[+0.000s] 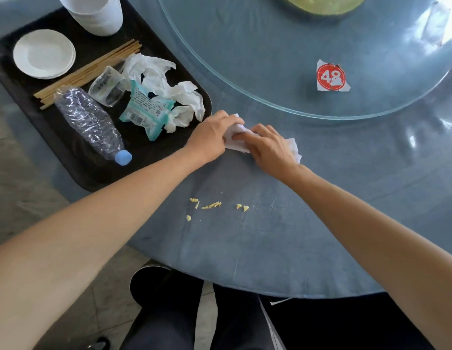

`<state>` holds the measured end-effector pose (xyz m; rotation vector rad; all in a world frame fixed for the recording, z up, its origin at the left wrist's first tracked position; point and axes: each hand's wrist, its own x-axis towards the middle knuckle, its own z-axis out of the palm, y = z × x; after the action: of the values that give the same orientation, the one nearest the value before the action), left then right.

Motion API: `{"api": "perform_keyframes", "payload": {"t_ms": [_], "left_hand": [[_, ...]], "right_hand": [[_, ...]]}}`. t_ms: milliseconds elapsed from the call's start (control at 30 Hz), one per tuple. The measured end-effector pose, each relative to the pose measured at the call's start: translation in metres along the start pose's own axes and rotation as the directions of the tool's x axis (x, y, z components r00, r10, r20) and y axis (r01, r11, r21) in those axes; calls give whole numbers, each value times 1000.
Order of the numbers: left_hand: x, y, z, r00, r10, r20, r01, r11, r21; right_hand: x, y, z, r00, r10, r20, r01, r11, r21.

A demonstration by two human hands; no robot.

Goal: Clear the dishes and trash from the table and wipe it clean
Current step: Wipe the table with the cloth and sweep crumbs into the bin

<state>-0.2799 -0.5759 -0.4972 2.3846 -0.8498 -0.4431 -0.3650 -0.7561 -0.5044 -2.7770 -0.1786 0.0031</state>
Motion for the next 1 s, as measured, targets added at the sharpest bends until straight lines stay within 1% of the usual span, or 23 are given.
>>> {"api": "perform_keyframes", "payload": {"t_ms": [67, 233, 333, 400, 433, 500, 567, 633, 667, 700, 733, 800, 833, 933, 1000], "left_hand": [[-21, -3, 0, 999, 40, 26, -40, 999, 4], [-87, -6, 14, 998, -26, 48, 27, 1000, -15], [-134, -6, 22, 996, -52, 68, 54, 998, -38], [-149, -1, 21, 993, -69, 97, 73, 997, -31], [-150, 4, 18, 993, -76, 85, 79, 996, -28], [-140, 13, 6, 995, -93, 29, 93, 995, -20], [-122, 22, -7, 995, -83, -55, 83, 996, -11], [-104, 31, -18, 991, -100, -90, 100, 995, 0], [-95, 31, -20, 989, -124, -81, 124, 992, 5], [-87, 27, -20, 987, -151, -58, 152, 988, 19], [-83, 22, -16, 983, -182, -24, 183, 982, 53], [-86, 12, -3, 966, -250, 59, 241, 961, 135], [-92, 10, 4, 957, -275, 94, 257, 952, 164], [-114, 10, 19, 952, -279, 124, 249, 945, 210], [-130, 14, 19, 952, -280, 119, 250, 943, 217]], "right_hand": [[-20, -13, 5, 1000, -28, 0, 28, 999, 28], [-69, -44, 29, 998, -59, -4, 59, 989, 137], [-98, -58, 42, 988, -146, 51, 133, 971, 196], [-107, -62, 39, 978, -188, 89, 167, 966, 196], [-108, -65, 34, 977, -190, 100, 168, 966, 194], [-101, -66, 18, 983, -155, 101, 136, 975, 175], [-81, -57, 0, 990, -127, 54, 118, 982, 150], [-62, -47, -14, 991, -131, 17, 128, 984, 124], [-54, -41, -18, 993, -115, 35, 110, 987, 119], [-46, -36, -19, 992, -87, 96, 76, 991, 109], [-42, -31, -16, 983, -56, 174, 44, 996, 71], [-46, -24, -6, 943, 15, 332, 8, 998, -69], [-53, -23, 2, 930, 33, 366, 4, 995, -99], [-63, -24, 12, 946, 0, 325, 38, 993, -112], [-65, -29, 8, 957, 25, 288, 14, 991, -131]]}}
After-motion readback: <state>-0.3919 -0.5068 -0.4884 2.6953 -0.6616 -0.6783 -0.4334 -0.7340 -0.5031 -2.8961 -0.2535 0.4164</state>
